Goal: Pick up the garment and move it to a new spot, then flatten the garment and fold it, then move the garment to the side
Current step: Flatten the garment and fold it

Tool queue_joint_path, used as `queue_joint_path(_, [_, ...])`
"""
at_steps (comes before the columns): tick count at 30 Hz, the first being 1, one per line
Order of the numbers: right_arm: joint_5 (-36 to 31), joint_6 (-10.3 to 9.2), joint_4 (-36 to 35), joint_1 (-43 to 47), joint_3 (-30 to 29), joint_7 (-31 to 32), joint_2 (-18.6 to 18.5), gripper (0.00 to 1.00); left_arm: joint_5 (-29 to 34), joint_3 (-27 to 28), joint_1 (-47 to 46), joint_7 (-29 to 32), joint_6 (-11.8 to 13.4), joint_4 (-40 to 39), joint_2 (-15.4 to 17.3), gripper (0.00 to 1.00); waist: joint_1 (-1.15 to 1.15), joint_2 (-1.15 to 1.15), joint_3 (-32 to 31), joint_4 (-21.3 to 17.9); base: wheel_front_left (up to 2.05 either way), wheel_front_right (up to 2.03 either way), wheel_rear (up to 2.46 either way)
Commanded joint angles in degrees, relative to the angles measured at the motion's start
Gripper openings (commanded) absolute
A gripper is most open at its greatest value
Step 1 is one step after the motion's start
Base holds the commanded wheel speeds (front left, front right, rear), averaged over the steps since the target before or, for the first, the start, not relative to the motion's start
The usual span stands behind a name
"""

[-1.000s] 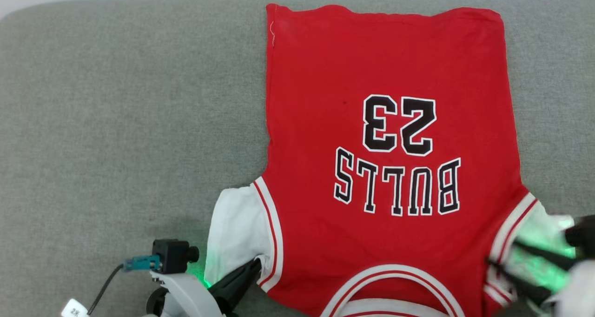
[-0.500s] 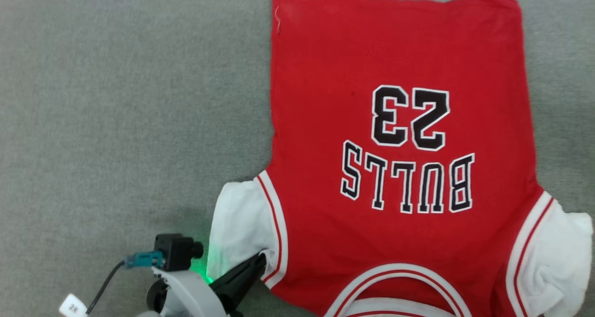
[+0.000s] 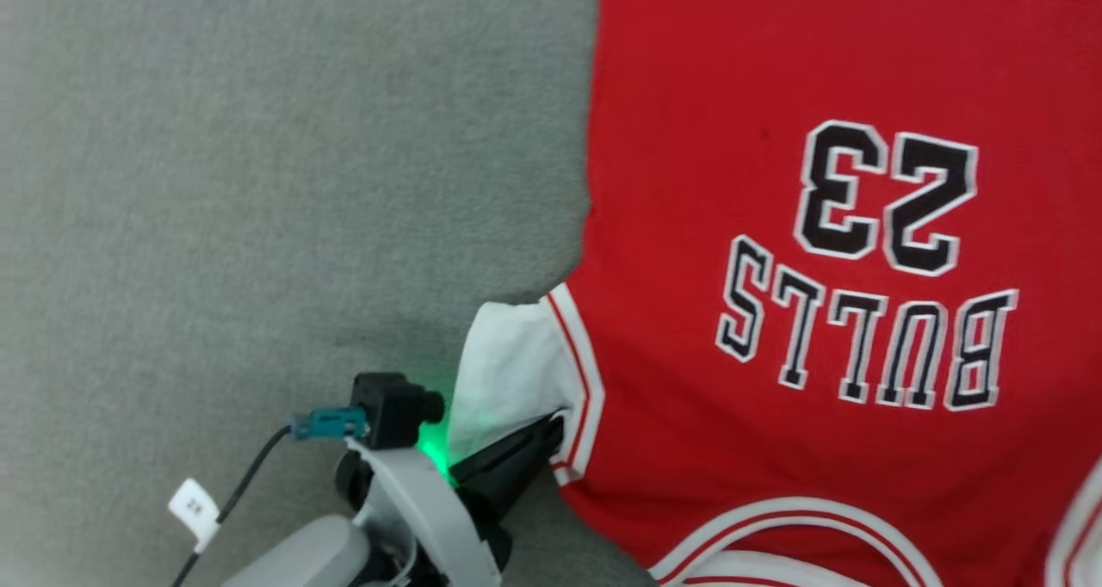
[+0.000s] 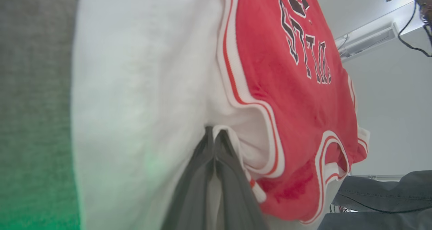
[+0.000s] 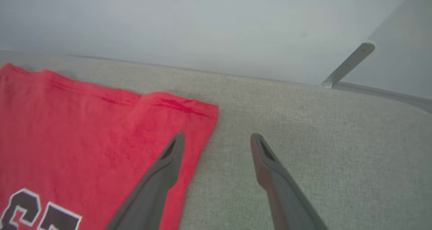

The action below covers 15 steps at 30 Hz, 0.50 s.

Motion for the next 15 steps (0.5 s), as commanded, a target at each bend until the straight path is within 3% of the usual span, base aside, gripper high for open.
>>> queue_joint_path(1, [-1.1,-0.04,3.0,-2.4,-0.1,1.4,0.6,1.0,0.1,-1.1,-1.9,1.2,0.4,4.7,-3.5,0.0,0.0,0.0,4.2,4.2,0.0,0.0,0.0])
queue_joint_path(7, [-5.1,-0.02,16.8,-10.7,-2.0,7.8,3.0,1.0,0.6,-2.0,-3.1,0.5,-0.3,6.8,-5.6,0.0,0.0,0.0,7.2,6.8,0.0,0.0,0.0])
queue_joint_path(15, [-4.6,0.0,20.9,-11.6,0.6,16.3,6.6,1.0,0.6,-2.5,-4.3,0.0,-0.6,9.0,-7.0,0.0,0.0,0.0,8.5,6.9,0.0,0.0,0.0])
